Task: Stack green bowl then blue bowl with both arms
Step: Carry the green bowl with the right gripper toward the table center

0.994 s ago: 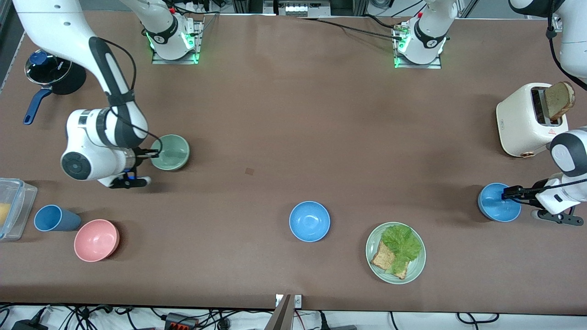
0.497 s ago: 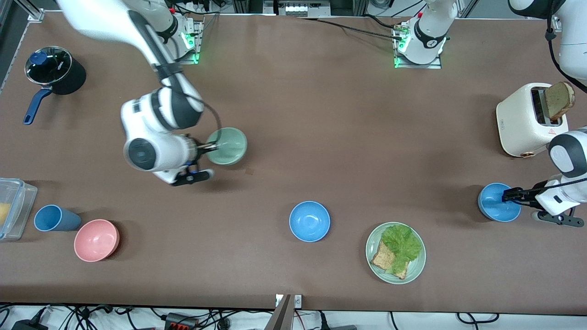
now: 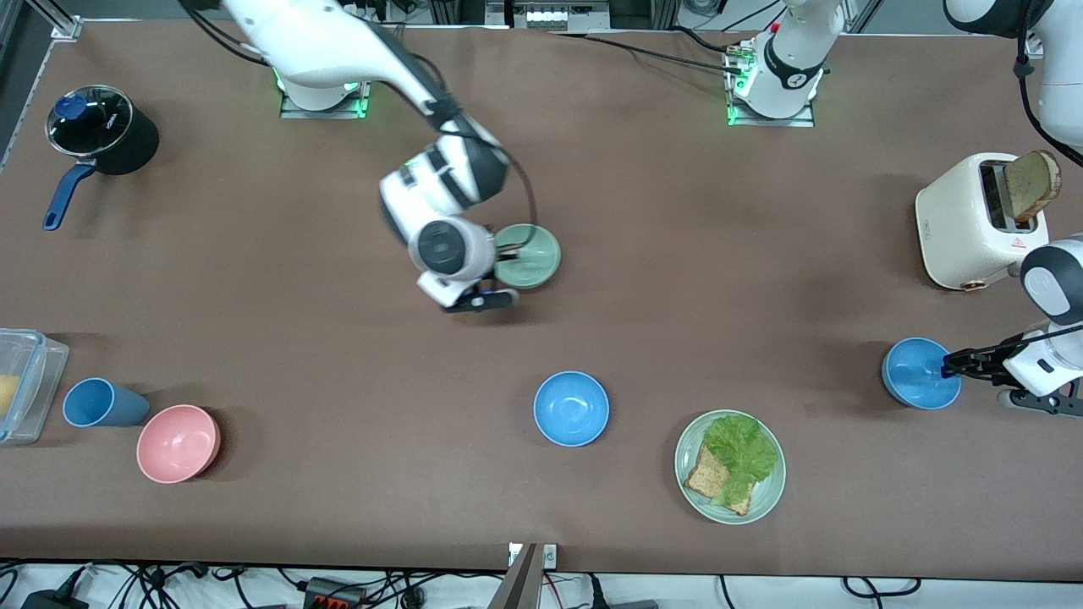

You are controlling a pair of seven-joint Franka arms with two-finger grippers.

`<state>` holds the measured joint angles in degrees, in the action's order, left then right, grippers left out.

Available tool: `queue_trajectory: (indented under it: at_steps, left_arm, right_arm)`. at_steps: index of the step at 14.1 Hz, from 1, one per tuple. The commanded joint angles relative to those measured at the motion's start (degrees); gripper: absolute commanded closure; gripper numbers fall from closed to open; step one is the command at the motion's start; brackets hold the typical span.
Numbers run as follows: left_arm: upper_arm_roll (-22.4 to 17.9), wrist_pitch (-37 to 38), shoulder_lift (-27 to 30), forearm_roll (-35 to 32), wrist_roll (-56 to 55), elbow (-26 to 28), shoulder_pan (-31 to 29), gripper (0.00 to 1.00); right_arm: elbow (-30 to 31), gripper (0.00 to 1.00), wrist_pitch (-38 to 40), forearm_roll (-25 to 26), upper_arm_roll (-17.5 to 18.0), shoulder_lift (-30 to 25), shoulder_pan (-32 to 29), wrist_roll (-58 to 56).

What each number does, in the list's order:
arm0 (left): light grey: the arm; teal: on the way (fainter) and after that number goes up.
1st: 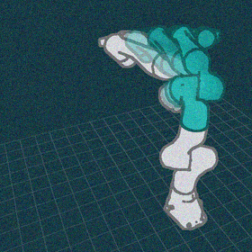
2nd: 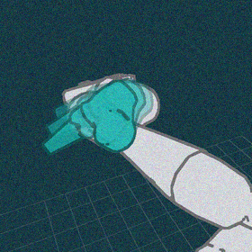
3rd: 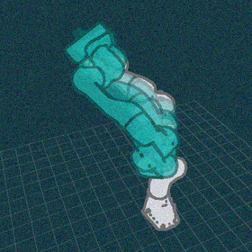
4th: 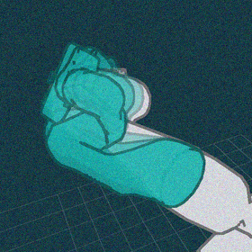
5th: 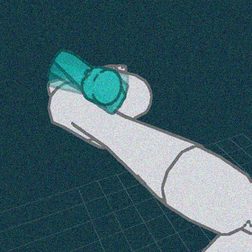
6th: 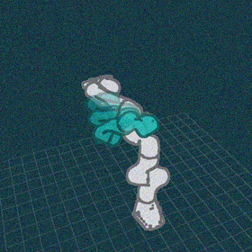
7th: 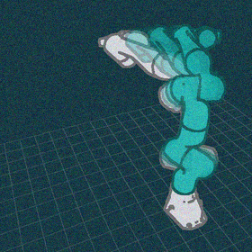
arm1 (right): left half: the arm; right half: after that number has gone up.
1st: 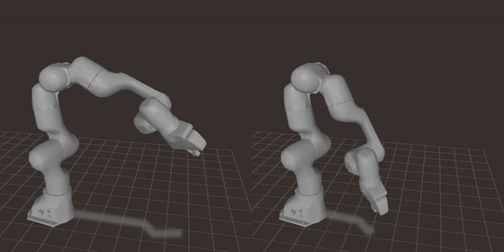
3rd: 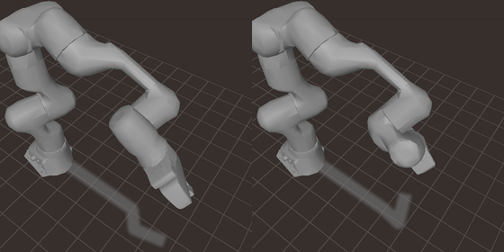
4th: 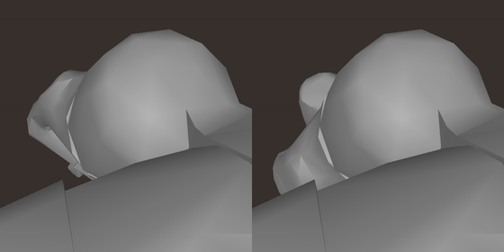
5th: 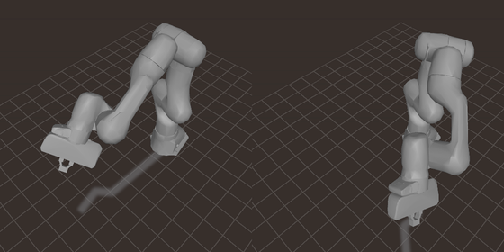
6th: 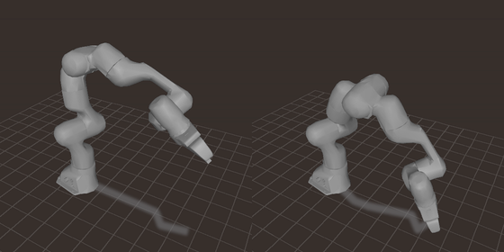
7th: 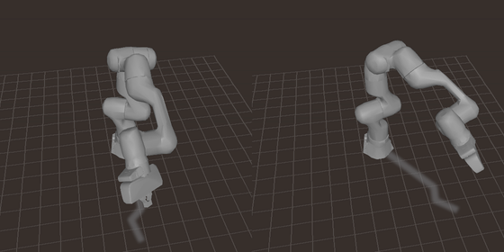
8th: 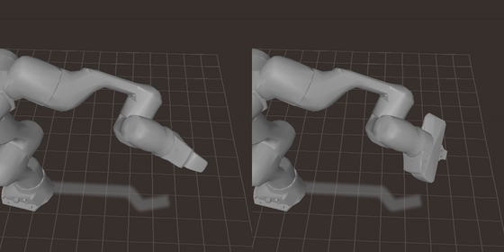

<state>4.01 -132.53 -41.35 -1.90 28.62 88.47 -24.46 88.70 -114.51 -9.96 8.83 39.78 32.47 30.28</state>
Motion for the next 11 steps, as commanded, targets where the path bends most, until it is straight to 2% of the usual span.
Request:
queue_trajectory:
  at_steps: [1, 3, 4, 5, 6, 7, 9, 11]
  left_arm:
    - [0.38, -0.62, -1.02, 0.05, 1.70, -1.02, -0.32, 0.06]
    - [0.39, -2.46, -1.46, 0.05, 1.96, -0.59, -0.32, 0.06]
    - [0.39, -2.91, -1.63, 0.05, 2.31, -0.50, -0.41, 0.06]
    - [0.47, -3.00, -1.81, 0.05, 2.40, -0.50, -0.41, 0.06]
    - [0.47, -3.35, -1.90, 0.05, 2.49, -0.50, -0.50, 0.06]
    - [0.47, -4.57, -1.98, 0.05, 2.40, 0.20, -0.59, 0.11]
    - [0.47, -5.28, -1.90, -0.12, 3.36, 1.44, -0.33, 0.30]
    - [0.47, -5.11, -1.81, -0.12, 4.86, 1.35, -0.32, 0.48]
  right_arm:
    - [-3.27, 1.00, -3.07, -0.67, -0.56, 2.85, 3.12, 5.12]
    - [-3.27, 1.00, -3.61, -0.76, -0.56, 3.37, 3.30, 5.57]
    - [-3.27, 0.86, -3.52, -0.76, -0.56, 3.38, 3.30, 5.84]
    - [-3.27, 0.01, -3.52, -1.11, -0.56, 3.11, 3.22, 7.40]
    - [-3.70, 0.00, -3.26, -1.11, -0.56, 2.50, 3.22, 8.46]
    - [-5.80, 0.00, -2.74, -1.02, -0.56, 1.89, 2.78, 9.26]
    - [-8.18, 0.00, 0.76, -0.24, -1.17, -1.79, 2.08, 9.27]
    - [-8.37, 0.00, 3.15, -0.23, -4.59, -6.09, -0.20, 8.92]
